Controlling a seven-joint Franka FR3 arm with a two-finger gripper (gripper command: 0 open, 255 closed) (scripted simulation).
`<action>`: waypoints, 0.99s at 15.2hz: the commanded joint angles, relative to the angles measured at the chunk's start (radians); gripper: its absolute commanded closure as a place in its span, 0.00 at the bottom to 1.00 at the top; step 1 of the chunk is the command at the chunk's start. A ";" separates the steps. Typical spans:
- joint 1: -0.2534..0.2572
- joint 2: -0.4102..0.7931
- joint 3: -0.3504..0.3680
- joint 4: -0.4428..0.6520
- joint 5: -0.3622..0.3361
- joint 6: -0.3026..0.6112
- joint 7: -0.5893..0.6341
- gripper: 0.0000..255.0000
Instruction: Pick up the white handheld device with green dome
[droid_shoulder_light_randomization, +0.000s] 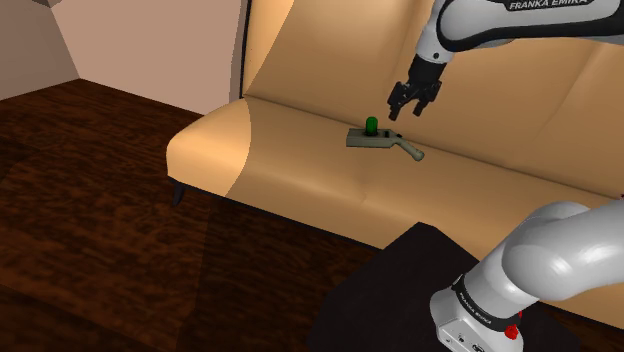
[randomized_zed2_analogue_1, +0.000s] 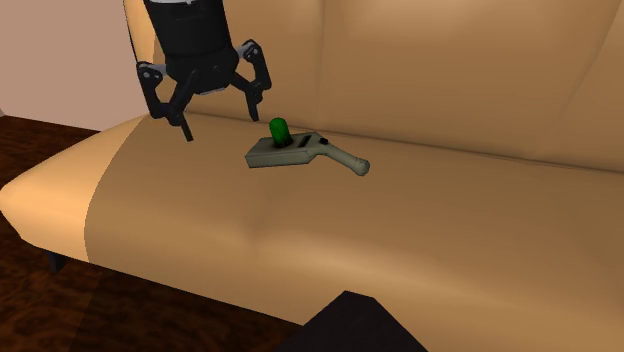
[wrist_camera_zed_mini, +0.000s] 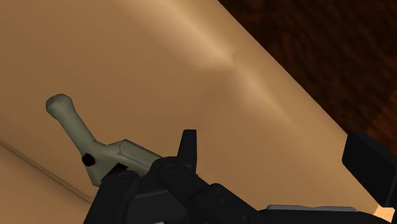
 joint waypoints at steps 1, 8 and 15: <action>-0.009 0.068 -0.022 0.030 -0.007 0.041 -0.020 0.00; -0.033 0.317 -0.088 0.170 0.002 0.157 -0.090 0.00; -0.066 0.578 -0.132 0.370 0.053 0.220 -0.170 0.00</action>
